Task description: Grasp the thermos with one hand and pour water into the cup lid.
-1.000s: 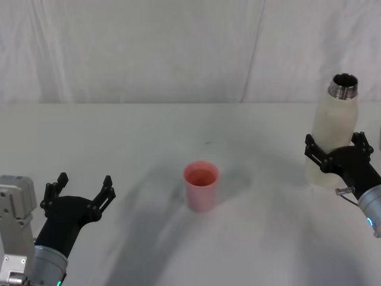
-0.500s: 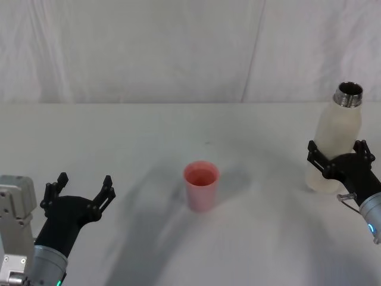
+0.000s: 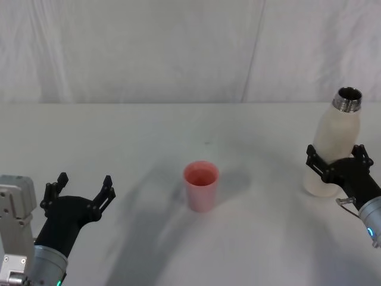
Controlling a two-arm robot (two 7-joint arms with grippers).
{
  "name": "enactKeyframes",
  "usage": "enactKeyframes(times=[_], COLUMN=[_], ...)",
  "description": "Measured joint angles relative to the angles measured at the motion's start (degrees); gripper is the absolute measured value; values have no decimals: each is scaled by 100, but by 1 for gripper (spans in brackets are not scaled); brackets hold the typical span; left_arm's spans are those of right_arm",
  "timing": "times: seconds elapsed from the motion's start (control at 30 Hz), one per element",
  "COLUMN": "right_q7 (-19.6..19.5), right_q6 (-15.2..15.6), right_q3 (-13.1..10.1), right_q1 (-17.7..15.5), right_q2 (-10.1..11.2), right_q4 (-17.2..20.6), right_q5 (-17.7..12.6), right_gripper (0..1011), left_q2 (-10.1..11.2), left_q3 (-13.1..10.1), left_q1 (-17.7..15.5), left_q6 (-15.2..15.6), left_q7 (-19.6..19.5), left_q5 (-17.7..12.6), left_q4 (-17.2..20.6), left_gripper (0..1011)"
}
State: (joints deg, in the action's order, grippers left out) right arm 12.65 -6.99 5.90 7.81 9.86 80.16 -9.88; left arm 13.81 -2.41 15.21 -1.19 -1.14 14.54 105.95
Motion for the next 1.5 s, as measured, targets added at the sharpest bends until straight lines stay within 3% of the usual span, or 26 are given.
enactKeyframes(times=[1.5], right_q7=[5], right_q6=[-64], right_q3=[41], right_q1=[39], right_q2=[46], right_q4=[-141], right_q5=[-37], right_gripper=[950], left_q2=[0], left_q3=[0], left_q1=[0], left_q6=[0], left_q7=[0], left_q5=[0], left_q4=[0], left_gripper=[1001])
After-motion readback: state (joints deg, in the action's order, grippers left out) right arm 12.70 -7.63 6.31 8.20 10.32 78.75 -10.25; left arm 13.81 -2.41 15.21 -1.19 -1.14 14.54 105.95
